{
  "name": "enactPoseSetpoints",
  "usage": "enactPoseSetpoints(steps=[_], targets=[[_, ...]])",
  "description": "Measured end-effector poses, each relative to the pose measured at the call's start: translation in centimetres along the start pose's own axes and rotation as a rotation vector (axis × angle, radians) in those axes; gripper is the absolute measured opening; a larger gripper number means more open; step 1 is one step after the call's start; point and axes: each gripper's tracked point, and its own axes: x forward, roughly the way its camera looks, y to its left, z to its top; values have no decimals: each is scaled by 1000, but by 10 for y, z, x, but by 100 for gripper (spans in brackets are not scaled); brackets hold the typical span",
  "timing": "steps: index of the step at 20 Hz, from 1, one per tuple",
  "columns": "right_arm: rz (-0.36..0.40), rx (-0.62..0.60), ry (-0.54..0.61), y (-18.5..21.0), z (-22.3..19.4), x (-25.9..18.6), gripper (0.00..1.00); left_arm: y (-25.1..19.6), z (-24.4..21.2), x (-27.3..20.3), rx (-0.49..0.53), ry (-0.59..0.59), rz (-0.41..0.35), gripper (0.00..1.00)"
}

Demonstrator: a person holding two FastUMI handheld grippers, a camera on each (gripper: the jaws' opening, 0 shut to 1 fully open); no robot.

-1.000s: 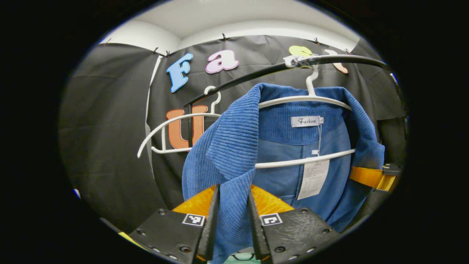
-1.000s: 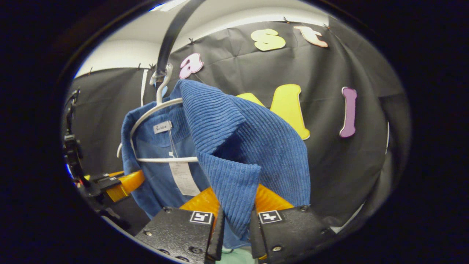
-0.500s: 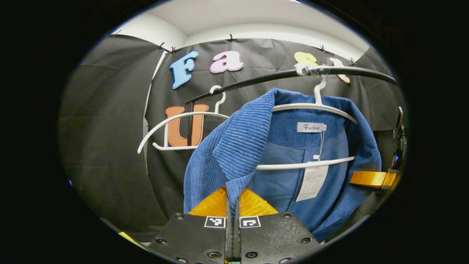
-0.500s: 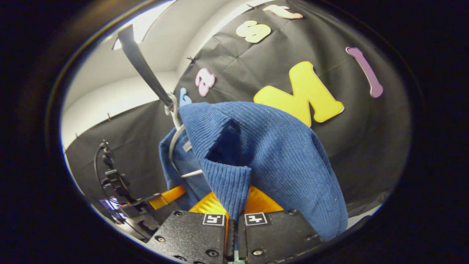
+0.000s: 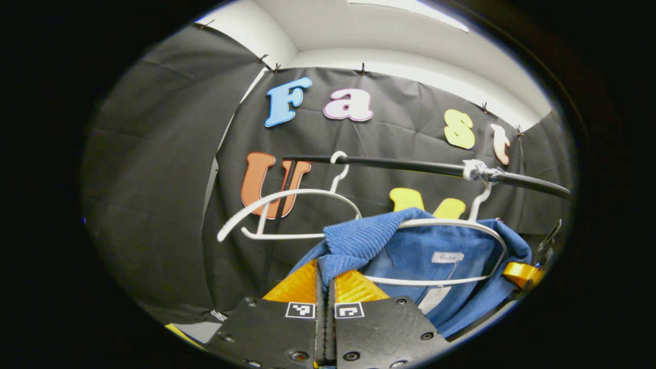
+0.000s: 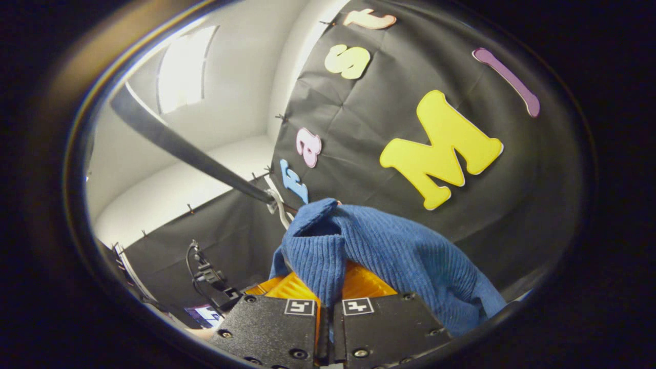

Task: Grasp the clothes on the hanger with both hands and then place them into the laundry hamper below.

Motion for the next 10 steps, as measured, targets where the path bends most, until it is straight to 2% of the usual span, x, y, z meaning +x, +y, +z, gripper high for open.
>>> enactPoseSetpoints(steps=[1, 2, 5, 7, 8, 9, 10], targets=[[5, 21, -20, -1, 9, -1, 7, 2, 5, 2, -4, -3, 0, 0], [4, 43, -46, -3, 20, -3, 7, 4, 9, 5, -17, -6, 2, 5], [7, 98, -95, -11, 40, -5, 6, 9, 25, 7, -63, -25, -10, 5], [11, 114, -110, -13, 47, -5, 5, 14, 41, 11, -60, -46, -14, 5], [22, 131, -118, -12, 50, -5, 6, 14, 46, 15, -60, -51, -20, 0], [30, 153, -128, -13, 54, -4, 6, 11, 48, 17, -73, -48, -34, 5], [26, 167, -137, -18, 57, -5, 6, 10, 49, 21, -86, -44, -48, 5]])
